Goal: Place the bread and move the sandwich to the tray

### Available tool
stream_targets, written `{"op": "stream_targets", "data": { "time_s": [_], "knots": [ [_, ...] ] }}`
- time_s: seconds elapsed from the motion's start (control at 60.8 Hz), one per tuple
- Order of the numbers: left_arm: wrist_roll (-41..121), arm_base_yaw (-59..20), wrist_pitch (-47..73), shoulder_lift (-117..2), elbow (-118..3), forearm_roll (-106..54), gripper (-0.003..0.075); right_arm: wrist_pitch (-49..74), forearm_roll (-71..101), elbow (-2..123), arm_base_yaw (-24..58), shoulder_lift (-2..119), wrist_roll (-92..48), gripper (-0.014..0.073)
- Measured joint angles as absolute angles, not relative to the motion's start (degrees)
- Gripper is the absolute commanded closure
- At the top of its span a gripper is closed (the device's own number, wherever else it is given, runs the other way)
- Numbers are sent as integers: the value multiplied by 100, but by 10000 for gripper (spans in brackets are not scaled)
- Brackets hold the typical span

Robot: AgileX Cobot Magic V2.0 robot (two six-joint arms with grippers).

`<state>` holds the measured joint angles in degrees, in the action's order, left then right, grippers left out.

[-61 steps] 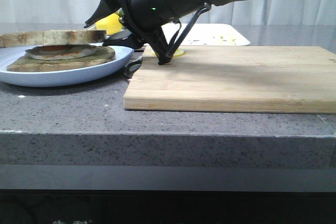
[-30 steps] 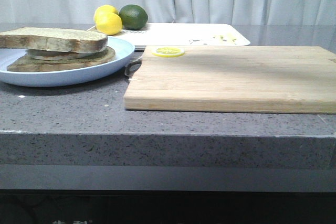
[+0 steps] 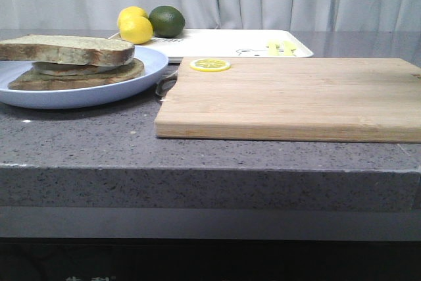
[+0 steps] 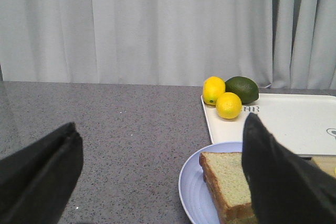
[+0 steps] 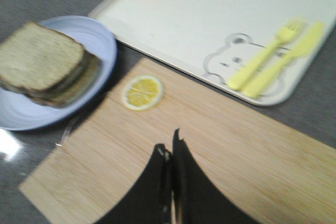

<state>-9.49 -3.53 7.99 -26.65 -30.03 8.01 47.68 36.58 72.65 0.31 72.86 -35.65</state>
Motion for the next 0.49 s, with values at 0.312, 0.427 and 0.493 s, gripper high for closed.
{"op": "stream_targets", "data": {
  "time_s": [0.312,0.427,0.493],
  "knots": [
    [-949,-353,799,-2665,-3003,801,120,4727,120,7034,154,5983,-1101,703],
    [-949,-353,799,-2665,-3003,801,120,4468,-48,6504,383,5220,-885,703],
    [-949,-353,799,-2665,-3003,801,120,4226,0,6006,505,4745,-843,703]
  ]
}}
